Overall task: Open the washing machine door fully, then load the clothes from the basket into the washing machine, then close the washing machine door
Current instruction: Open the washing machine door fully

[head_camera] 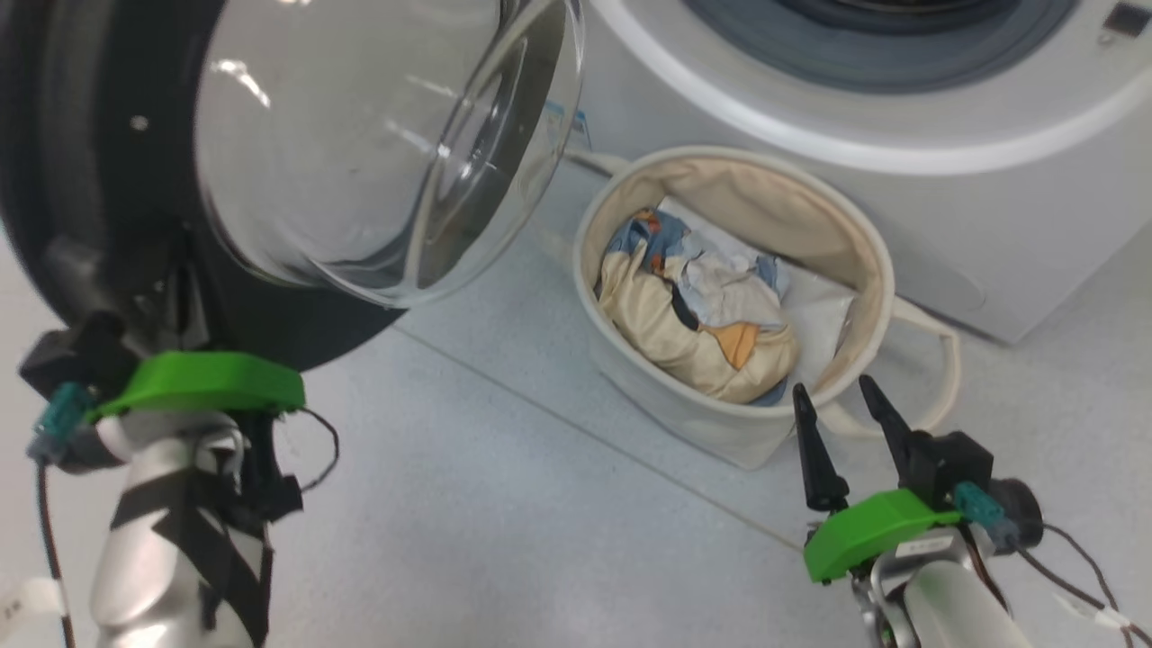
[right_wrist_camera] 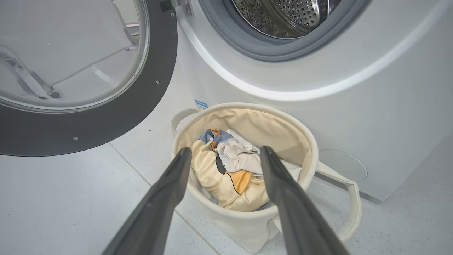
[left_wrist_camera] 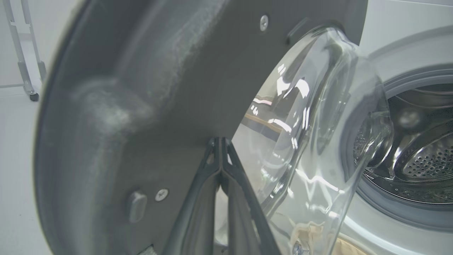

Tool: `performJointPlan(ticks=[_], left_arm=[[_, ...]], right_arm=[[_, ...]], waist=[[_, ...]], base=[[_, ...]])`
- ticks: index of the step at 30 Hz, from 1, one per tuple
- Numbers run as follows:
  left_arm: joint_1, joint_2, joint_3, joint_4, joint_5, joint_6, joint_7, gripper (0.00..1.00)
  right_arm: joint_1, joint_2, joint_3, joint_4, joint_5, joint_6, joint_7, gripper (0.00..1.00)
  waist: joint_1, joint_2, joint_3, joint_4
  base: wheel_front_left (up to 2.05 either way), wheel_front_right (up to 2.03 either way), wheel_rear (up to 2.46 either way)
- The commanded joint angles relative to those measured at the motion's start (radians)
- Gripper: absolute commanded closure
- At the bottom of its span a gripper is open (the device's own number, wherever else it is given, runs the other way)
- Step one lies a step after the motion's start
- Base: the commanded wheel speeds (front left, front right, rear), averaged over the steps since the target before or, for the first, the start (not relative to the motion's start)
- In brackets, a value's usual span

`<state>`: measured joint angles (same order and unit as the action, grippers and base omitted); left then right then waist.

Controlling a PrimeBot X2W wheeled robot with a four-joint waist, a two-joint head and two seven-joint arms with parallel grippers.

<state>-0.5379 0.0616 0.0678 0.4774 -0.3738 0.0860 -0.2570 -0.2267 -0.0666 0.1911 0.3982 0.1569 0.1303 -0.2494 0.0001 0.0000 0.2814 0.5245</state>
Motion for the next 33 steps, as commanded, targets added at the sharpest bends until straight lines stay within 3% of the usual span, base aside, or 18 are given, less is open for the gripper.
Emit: performJointPlan(ticks=[1, 15, 21, 26, 33], left_arm=[[-0.061, 0.035, 0.075, -0.005, -0.004, -0.008, -0.005, 1.0], [-0.16, 0.009, 0.324, 0.088, 0.031, -0.06, -0.005, 1.0], [-0.149, -0.004, 0.344, 0.08, 0.104, -0.099, -0.005, 1.0], [-0.11, -0.011, 0.281, 0.041, 0.127, -0.128, -0.005, 1.0], [0.007, -0.011, 0.011, -0.029, -0.036, -0.139, -0.005, 1.0]], right_arm=[[-0.038, 0.0, 0.03, -0.016, -0.015, 0.0, -0.012, 0.0], [-0.104, -0.048, 0.02, 0.001, -0.042, 0.0, -0.002, 0.0], [-0.105, -0.036, 0.003, 0.0, -0.041, 0.0, -0.006, 0.0], [-0.085, -0.012, -0.01, 0.004, -0.015, 0.0, -0.011, 0.0], [0.006, 0.013, -0.06, -0.122, 0.057, 0.0, -0.012, 0.0]], waist=[[-0.0001, 0.0, 0.065, 0.013], [-0.0001, 0.0, 0.12, 0.011], [-0.0001, 0.0, 0.086, 0.013], [-0.0001, 0.0, 0.017, 0.01], [-0.0001, 0.0, -0.14, -0.02]], base=[[0.0, 0.0, 0.0], [0.0, 0.0, 0.0], [0.0, 0.0, 0.0], [0.0, 0.0, 0.0], [0.0, 0.0, 0.0]])
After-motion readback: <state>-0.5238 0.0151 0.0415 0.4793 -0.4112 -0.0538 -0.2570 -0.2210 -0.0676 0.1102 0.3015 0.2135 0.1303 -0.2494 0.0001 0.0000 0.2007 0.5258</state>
